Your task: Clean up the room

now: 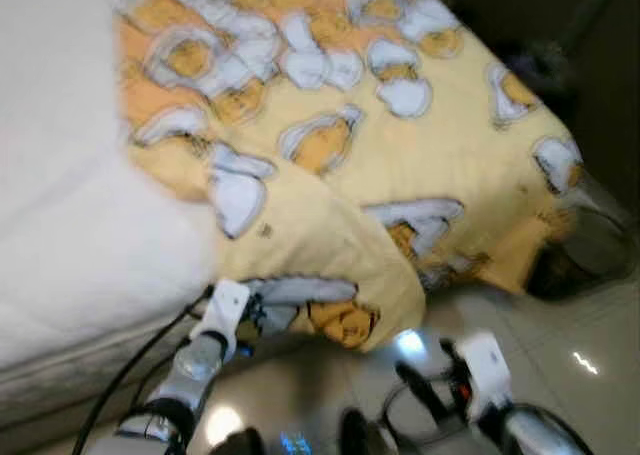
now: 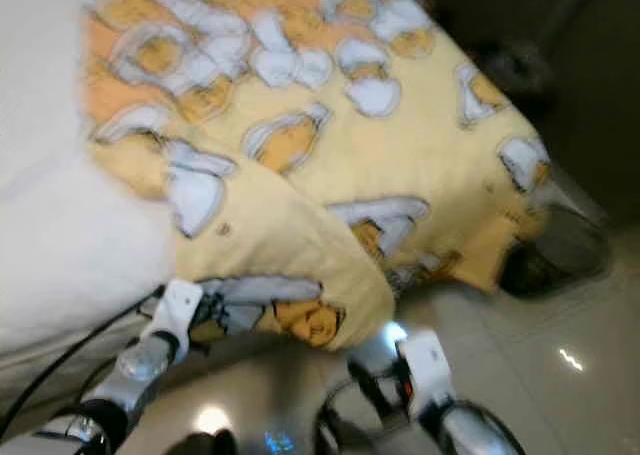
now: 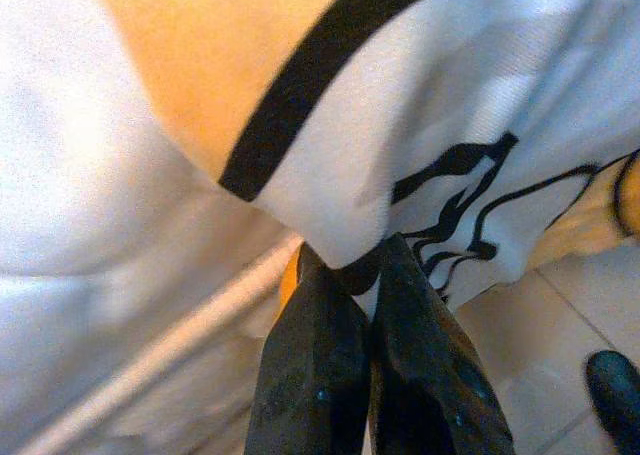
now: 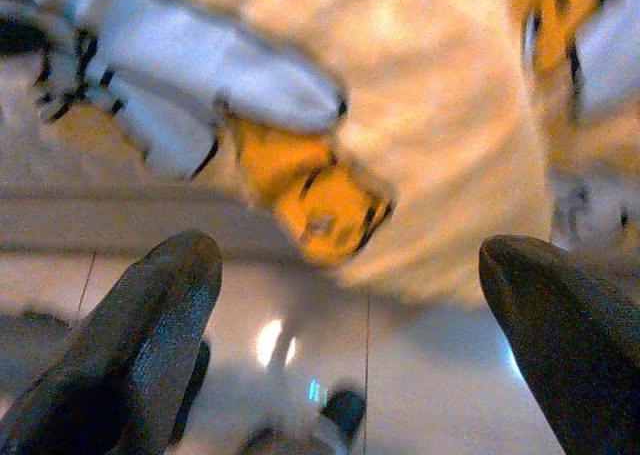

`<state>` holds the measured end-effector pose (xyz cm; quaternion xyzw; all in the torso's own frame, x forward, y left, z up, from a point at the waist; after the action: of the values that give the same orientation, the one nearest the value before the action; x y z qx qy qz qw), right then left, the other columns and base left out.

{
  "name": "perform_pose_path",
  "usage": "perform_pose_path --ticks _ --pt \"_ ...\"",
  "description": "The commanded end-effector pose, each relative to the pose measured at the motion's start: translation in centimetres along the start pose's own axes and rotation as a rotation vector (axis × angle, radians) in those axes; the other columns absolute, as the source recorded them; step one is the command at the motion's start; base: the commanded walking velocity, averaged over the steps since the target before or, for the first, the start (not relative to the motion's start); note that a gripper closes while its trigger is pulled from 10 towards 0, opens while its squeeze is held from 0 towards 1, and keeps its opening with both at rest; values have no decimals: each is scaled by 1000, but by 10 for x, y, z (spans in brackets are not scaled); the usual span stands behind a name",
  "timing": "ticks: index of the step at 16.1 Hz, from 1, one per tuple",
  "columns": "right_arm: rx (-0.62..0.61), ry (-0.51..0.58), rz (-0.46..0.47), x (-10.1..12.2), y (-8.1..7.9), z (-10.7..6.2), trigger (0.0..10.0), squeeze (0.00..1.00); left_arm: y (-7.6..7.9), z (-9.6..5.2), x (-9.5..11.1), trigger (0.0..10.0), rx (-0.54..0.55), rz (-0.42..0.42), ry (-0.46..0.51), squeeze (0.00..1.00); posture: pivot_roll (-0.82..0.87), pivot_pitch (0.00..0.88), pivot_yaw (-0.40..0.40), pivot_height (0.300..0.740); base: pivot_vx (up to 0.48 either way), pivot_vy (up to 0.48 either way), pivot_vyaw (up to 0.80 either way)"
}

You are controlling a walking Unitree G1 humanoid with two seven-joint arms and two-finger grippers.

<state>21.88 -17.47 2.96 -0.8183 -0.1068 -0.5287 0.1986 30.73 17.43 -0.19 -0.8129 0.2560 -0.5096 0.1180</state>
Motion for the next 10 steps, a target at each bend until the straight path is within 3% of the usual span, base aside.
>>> perform_pose_path --ticks 1,6,8,10 --pt "-34 -14 15 -8 5 0 10000 0 11 -1 1 10000 -45 35 29 0 0 51 -7 740 0 0 0" --pt "-19 0 -9 -6 7 17 10000 0 21 -2 6 10000 -71 25 56 0 23 22 -5 740 0 0 0" --pt "-21 24 3 -3 10 18 10000 0 22 -2 5 10000 -75 -24 63 0 21 20 -10 740 0 0 0" --pt "-148 214 59 18 22 8 10000 0 20 -2 15 10000 -50 -91 122 0 26 14 -11 740 0 0 0"
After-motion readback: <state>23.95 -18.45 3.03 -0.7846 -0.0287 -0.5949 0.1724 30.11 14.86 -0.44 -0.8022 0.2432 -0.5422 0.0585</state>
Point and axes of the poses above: a point about 5 cm out from each wrist's last joint towards the gripper, its own z axis pointing out of the wrist towards the gripper, its own x axis along the axis of the wrist's last joint, y = z × x, the point moved 1 cm from there along z, pointing out of the wrist towards the gripper, and after that the axes turned 11 degrees about z, right-handed, at the moved point
